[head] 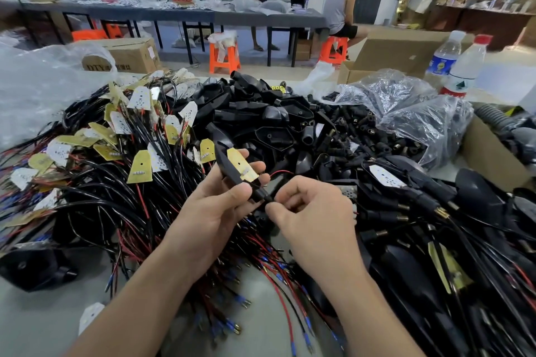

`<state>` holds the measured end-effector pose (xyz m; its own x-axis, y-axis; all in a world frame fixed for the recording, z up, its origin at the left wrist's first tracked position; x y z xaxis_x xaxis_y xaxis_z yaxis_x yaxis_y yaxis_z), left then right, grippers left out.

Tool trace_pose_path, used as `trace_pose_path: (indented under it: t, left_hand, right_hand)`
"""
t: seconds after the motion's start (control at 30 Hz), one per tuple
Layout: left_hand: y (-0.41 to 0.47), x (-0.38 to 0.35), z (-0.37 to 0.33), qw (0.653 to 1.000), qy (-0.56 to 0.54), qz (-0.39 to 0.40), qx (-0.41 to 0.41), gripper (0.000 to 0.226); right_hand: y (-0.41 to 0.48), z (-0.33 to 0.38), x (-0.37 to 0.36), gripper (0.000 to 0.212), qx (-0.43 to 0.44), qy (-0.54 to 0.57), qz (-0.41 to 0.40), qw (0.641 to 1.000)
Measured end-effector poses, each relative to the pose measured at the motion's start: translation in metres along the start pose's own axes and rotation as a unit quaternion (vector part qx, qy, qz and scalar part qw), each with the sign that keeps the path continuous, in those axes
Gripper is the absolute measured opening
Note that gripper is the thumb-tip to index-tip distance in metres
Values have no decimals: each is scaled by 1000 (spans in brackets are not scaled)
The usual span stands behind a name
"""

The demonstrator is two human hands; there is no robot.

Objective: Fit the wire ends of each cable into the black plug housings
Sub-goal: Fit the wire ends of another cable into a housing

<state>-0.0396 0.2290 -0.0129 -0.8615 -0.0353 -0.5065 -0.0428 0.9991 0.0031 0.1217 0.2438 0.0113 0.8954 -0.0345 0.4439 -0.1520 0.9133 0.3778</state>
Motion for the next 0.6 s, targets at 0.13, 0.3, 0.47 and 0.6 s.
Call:
trace_pose_path:
  t: [0.13, 0.3, 0.47, 0.6]
  left_hand:
    - [0, -3, 0, 1000, 1, 20, 2, 51]
    - [-1, -8, -1, 997, -23, 72, 24, 53]
    - [-3, -6, -4, 994, -60, 80, 42, 48]
    - [-6, -4, -6, 994, -69, 74, 45, 44]
  right_hand:
    - [-1, 2, -5, 18, 26, 11, 1, 1000]
    - [-2, 3, -17, 27, -18, 151, 47, 987]
    - [-3, 2, -30, 33, -71, 283, 113, 950]
    - [-6, 0, -34, 34, -76, 274, 143, 948]
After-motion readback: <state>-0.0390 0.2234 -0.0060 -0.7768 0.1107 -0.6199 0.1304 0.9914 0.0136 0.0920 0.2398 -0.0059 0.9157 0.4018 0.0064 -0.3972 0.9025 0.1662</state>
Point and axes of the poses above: each hand's wrist, its own y-axis towards the middle knuckle, its own x-axis out of the back of the hand, z = x × y, the point moved 8 cm from there along y, towards the middle knuckle, and after that the axes turned 6 degrees about x, right-handed, at the moved point
